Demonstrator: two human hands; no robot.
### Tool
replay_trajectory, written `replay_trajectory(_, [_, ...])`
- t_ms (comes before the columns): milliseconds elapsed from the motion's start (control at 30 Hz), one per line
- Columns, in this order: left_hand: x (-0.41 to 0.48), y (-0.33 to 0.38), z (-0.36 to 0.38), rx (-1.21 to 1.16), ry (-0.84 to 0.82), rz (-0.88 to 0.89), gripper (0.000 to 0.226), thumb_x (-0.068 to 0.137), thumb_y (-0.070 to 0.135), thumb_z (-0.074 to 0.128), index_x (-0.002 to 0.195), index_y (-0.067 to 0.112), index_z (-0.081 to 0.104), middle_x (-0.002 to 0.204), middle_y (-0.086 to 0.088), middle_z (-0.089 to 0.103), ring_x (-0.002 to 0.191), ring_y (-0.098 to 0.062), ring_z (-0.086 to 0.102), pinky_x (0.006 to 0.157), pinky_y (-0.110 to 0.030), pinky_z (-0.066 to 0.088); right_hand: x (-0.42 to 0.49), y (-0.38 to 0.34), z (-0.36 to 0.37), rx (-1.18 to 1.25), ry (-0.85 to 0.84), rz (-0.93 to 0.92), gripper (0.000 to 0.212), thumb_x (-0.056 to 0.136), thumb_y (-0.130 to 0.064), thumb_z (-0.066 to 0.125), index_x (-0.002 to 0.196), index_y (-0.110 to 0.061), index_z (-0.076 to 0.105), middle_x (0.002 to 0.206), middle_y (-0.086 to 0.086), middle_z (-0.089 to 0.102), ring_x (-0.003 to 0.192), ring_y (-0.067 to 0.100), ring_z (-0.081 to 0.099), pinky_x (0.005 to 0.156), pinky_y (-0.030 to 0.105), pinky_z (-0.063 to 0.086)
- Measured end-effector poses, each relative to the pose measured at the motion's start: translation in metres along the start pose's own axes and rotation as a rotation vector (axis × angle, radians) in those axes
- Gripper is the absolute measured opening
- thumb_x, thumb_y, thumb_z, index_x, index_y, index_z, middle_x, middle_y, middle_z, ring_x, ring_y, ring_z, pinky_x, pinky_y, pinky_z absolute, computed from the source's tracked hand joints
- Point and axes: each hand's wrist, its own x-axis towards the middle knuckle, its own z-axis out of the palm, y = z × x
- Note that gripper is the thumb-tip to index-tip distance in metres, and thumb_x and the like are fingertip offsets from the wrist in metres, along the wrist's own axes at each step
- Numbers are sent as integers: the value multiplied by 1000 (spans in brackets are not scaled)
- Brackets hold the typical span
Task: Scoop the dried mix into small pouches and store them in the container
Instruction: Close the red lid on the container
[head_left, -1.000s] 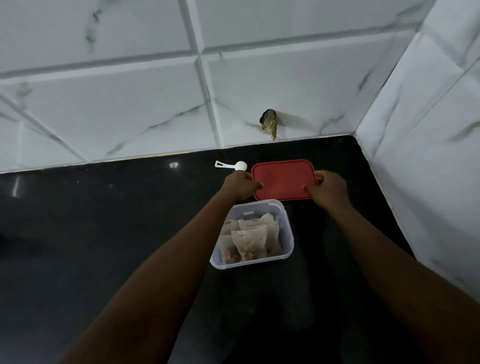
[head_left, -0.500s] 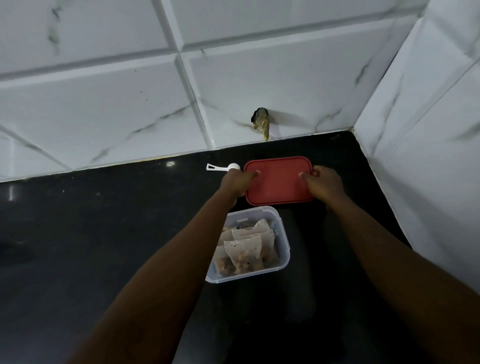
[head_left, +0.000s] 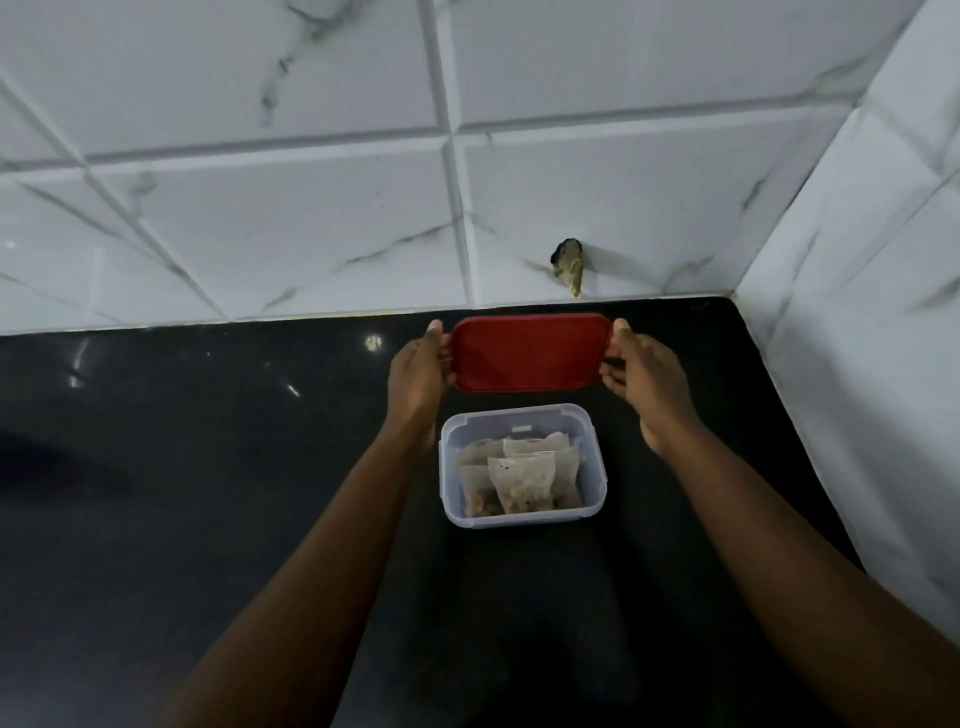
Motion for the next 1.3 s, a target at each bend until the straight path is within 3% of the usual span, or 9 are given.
replay_trajectory(100, [-27,-5,-22,-53,40,10,22,102,32,62,88,15,68,84,-3,68,83,-17,62,86,-34,53,-23,3,4,165,5,38,30,99,-46,60,100,-16,67,106,5,73,102,16,71,92,33,57])
replay_trajectory(200, [-50,-13,-36,-146,40,-19,12,96,7,66,86,13,68,77,-1,68,78,-16,61,83,-34,53,-44,7,1,267,5,69,17,96,-27,68,107,-13,70,109,7,73,105,15,71,91,30,57])
replay_trajectory(367, [-75,-35,-51,-103,26,-7,31,86,-19,59,92,12,65,91,-5,70,86,-17,66,76,-31,56,-68,31,-9,143,23,6,26,86,-2,73,106,-18,75,103,1,77,102,14,73,91,34,58])
replay_trajectory(533, [-83,-51,-56,54,29,29,34,85,-17,62,97,15,66,102,-5,71,94,-15,69,81,-30,58,-83,45,-10,-50,43,-53,37,86,3,71,114,-20,72,107,-8,73,100,2,69,90,27,57])
replay_trajectory(733, [-87,-63,-60,230,8,105,35,82,-12,68,95,20,68,105,1,71,102,-14,69,88,-34,60,-87,53,-10,-153,52,-96,40,85,2,73,116,-22,72,113,-8,73,105,2,68,95,28,56])
replay_trajectory(867, [-90,-63,-60,298,-4,172,31,83,-10,67,100,16,69,105,3,70,97,-1,68,77,-14,56,-90,54,-9,-227,67,-151,38,85,1,73,116,-21,71,111,-11,72,99,-5,65,88,17,53])
replay_trajectory(967, [-93,-61,-58,326,-10,230,31,83,-13,66,102,12,69,110,1,67,95,11,64,79,-4,50,-97,57,-9,-286,103,-210,36,85,1,74,113,-20,72,109,-10,72,97,-6,65,84,13,51])
replay_trajectory(1167, [-95,-66,-59,370,-5,280,37,84,-10,68,97,25,68,115,4,64,100,5,66,88,-10,53,-105,64,-8,-393,128,-314,36,83,0,75,113,-20,73,109,-8,69,99,2,68,91,25,57])
replay_trajectory(1300, [-90,-74,-54,590,-57,460,42,90,-1,64,125,21,65,137,3,49,127,-8,53,109,-15,43,-99,61,-1,-470,140,-446,39,84,-8,74,120,-21,69,121,-3,59,112,12,62,99,28,50])
